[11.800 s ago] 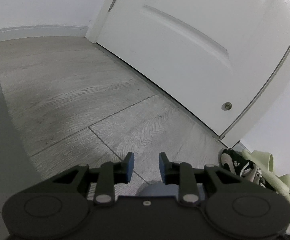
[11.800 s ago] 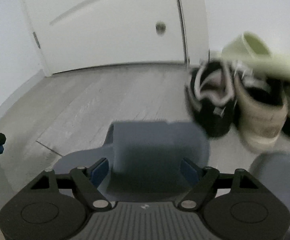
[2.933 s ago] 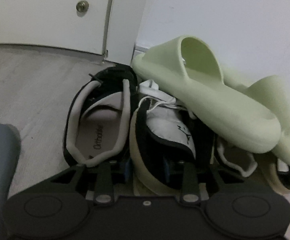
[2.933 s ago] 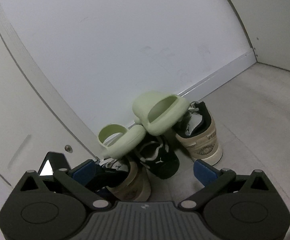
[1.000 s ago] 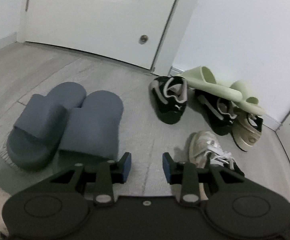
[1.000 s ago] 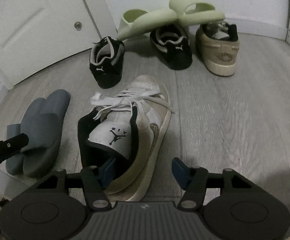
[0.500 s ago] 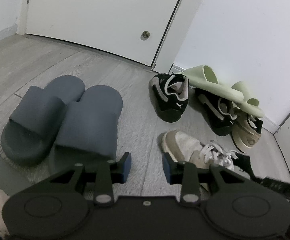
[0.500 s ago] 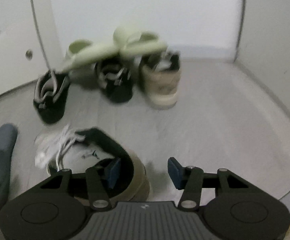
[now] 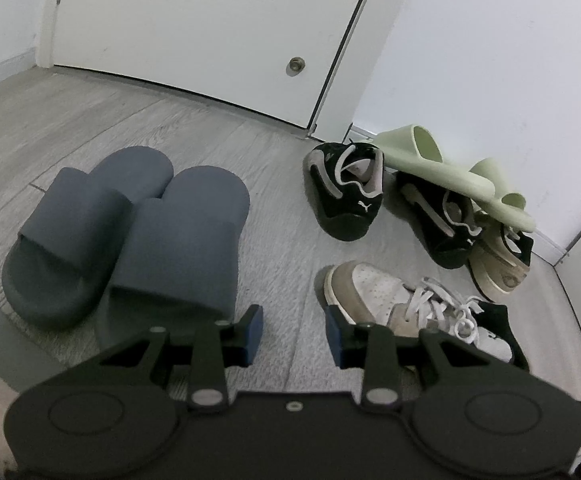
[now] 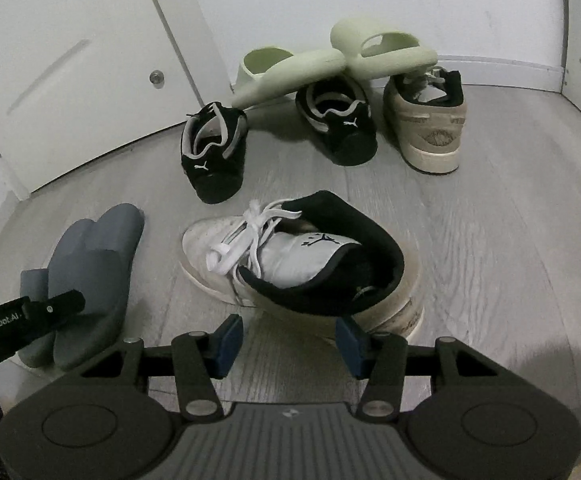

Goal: Organize scattered shoes
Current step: 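Grasp the white sneaker by its heel with the right tool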

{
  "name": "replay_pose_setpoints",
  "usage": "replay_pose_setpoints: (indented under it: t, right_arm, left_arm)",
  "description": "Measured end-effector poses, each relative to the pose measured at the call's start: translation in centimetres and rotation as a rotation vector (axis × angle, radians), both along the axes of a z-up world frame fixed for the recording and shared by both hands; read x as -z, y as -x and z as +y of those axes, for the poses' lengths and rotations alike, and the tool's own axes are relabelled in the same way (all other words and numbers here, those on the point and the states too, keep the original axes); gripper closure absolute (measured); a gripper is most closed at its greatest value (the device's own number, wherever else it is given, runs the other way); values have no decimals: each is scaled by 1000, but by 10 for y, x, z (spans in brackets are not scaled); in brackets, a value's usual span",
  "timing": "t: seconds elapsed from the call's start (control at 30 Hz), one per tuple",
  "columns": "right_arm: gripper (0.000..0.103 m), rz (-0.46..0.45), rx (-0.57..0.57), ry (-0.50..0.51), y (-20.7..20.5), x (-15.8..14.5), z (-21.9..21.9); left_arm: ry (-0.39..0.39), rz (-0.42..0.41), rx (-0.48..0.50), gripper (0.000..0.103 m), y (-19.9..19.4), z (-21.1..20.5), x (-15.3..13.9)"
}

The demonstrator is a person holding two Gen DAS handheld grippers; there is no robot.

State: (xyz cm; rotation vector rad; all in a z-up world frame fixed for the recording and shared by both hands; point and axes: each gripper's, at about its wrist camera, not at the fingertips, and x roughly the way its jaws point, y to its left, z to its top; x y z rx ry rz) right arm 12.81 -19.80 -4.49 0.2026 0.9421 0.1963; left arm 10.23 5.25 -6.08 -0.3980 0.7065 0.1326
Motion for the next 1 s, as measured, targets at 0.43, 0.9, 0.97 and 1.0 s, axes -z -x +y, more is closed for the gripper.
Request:
replay_pose_setpoints:
  t: [0.43, 0.9, 0.97, 1.0]
  right_arm:
    - [50, 103, 158, -38, -27, 22, -22]
    - [51, -2, 355, -24, -106, 44, -51]
    - [51, -20, 382, -73, -101, 40, -54]
    - [50, -41, 389, -80, -93, 36, -52]
  left_arm:
    - [-35, 28, 19, 68, -9, -6, 9]
    - [-10, 5, 6, 68, -5, -1, 9]
    - [-3, 1, 0, 68, -5, 0, 9]
    - [1, -1, -5, 68, -5, 1, 9]
